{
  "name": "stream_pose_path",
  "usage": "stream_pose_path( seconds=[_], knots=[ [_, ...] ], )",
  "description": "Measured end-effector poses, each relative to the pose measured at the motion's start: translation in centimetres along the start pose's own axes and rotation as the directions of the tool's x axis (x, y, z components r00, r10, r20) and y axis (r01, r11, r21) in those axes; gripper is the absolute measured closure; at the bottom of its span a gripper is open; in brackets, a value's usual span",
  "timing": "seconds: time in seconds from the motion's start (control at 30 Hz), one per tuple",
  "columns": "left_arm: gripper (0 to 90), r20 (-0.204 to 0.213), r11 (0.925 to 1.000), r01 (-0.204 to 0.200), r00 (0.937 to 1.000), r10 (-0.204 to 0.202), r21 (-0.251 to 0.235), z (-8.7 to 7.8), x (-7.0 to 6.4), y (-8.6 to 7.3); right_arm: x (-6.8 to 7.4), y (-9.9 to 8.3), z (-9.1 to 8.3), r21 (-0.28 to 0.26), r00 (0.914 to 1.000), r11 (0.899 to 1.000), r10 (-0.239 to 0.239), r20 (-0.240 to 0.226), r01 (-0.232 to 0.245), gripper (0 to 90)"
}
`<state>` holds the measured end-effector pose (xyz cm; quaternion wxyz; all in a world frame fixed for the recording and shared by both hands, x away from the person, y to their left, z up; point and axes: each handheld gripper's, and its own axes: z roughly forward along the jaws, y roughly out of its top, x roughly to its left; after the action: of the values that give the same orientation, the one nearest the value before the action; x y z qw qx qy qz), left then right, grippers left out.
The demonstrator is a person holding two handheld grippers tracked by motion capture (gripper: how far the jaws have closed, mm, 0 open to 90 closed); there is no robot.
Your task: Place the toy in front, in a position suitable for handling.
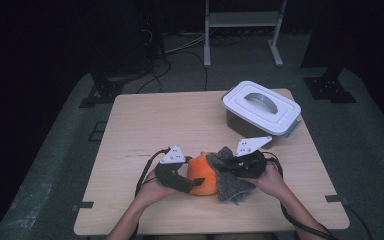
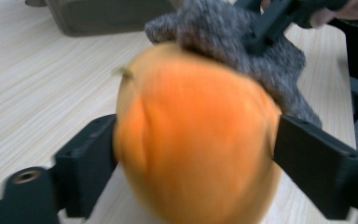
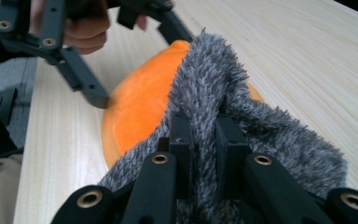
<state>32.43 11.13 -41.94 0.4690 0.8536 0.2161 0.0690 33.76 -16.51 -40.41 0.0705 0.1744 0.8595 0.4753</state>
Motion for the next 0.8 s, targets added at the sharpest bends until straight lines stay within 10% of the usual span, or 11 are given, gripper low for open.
stream_pose_path(
  seconds=[0.3,0.53,0.8],
  knots=[
    [40.6,-0.021,0.9997,-0.015,0.9997,0.015,-0.021,0.3,-0.5,0.1,0.0,0.1,-1.4,-0.028,0.9997,1.000,0.004,0.022,-0.004,78.9],
    [43.3,-0.037,0.9994,-0.012,0.9993,0.011,-0.032,0.4,-1.0,0.7,2.5,2.4,-1.0,-0.003,0.9924,0.993,-0.120,0.025,0.121,78.9],
    [43.4,-0.032,0.9987,0.028,0.9990,-0.030,-0.042,0.3,-0.5,0.5,1.0,0.2,-1.2,0.029,0.9963,0.997,-0.068,0.053,0.066,78.8]
  ],
)
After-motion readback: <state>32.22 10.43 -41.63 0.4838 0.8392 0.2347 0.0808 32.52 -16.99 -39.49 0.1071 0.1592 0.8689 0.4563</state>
